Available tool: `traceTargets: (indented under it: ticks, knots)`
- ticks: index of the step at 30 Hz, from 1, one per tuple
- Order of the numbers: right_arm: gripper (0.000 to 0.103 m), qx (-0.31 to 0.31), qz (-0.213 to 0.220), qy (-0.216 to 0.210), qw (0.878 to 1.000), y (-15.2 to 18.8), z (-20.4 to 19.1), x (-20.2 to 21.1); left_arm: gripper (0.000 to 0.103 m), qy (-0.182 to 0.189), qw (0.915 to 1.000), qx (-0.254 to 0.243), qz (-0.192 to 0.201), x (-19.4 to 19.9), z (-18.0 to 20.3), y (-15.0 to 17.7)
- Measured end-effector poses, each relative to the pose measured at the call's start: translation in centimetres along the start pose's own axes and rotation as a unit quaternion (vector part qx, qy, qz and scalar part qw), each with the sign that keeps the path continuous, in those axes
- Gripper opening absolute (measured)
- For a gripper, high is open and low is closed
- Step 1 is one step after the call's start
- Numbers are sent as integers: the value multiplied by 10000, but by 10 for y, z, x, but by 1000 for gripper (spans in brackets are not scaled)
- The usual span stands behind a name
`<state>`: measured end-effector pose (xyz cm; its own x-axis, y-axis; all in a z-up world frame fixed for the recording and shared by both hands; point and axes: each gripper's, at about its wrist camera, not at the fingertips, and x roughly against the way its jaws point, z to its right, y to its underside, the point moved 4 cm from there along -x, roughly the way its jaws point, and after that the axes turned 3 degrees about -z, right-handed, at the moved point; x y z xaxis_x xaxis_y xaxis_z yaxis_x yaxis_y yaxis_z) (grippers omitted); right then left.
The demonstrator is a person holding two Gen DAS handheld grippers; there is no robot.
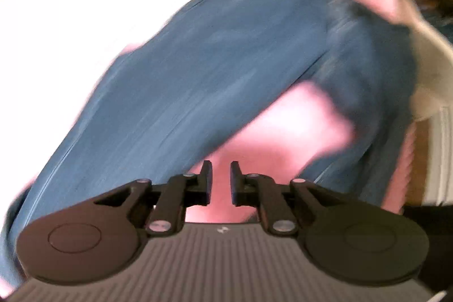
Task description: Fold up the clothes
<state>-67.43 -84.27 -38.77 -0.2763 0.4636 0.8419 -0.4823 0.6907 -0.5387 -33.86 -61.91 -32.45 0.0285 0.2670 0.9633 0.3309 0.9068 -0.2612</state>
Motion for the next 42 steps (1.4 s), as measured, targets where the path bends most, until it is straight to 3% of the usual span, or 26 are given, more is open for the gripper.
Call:
traceTargets:
  ticks: [4,5,7,9,13,16,19,20,21,24,27,30,31,34,36,38,40,41,42]
  knots:
    - [82,151,123,-332,9993,-16,-54,8,30,-961,9941,442,-236,17,-56,76]
    - [82,225,99,-531,9983,-18,-75,7,36,-1204,9910,508,-289,19,-69,92]
    - [82,457,-31,-899,9949,-17,-122,3,40,-1678,9831,623,-372,22,-99,124]
    - [82,712,-144,-1209,9900,-15,-171,-2,48,-2103,9741,735,-386,20,-130,149]
    - [82,1161,-299,-1589,9800,-10,-263,-18,50,-2630,9611,824,-187,8,-194,176]
    - [82,1385,-379,-1659,9756,-8,-313,-31,46,-2503,9660,645,-22,-9,-227,181]
    - [82,1636,-402,-1634,9721,-4,-344,-42,26,-2309,9721,401,116,-15,-246,182]
    - [82,1690,-424,-1605,9715,-1,-353,-46,12,-2277,9729,379,143,-11,-250,183]
    - [82,1693,-457,-1577,9718,-1,-360,-48,11,-2328,9714,406,233,0,-256,181]
    - [82,1527,-467,-1536,9751,1,-371,-50,15,-2558,9633,543,598,41,-282,168]
    - [82,1471,-417,-1565,9758,-2,-377,-37,28,-2757,9565,395,871,63,-315,135]
    - [82,1424,-381,-1554,9768,-2,-384,-33,28,-2799,9540,136,1063,71,-327,113]
    - [82,1395,-376,-1542,9774,-2,-385,-30,30,-2733,9554,57,1114,74,-327,110]
    - [85,1260,-429,-1529,9792,5,-381,-28,47,-2090,9687,-436,1268,73,-309,126]
    - [93,1212,-486,-1527,9796,12,-376,-28,54,-1511,9767,-1099,1059,56,-287,146]
    - [94,1209,-541,-1524,9794,20,-372,-30,54,-1265,9718,-1853,722,33,-266,160]
    - [94,1270,-633,-1481,9787,28,-368,-33,49,-1114,9639,-2383,406,11,-252,168]
    - [94,1273,-667,-1426,9793,31,-365,-35,36,-1075,9634,-2438,286,2,-251,168]
    - [94,1248,-698,-1379,9801,34,-362,-36,16,-1036,9627,-2493,166,-8,-250,168]
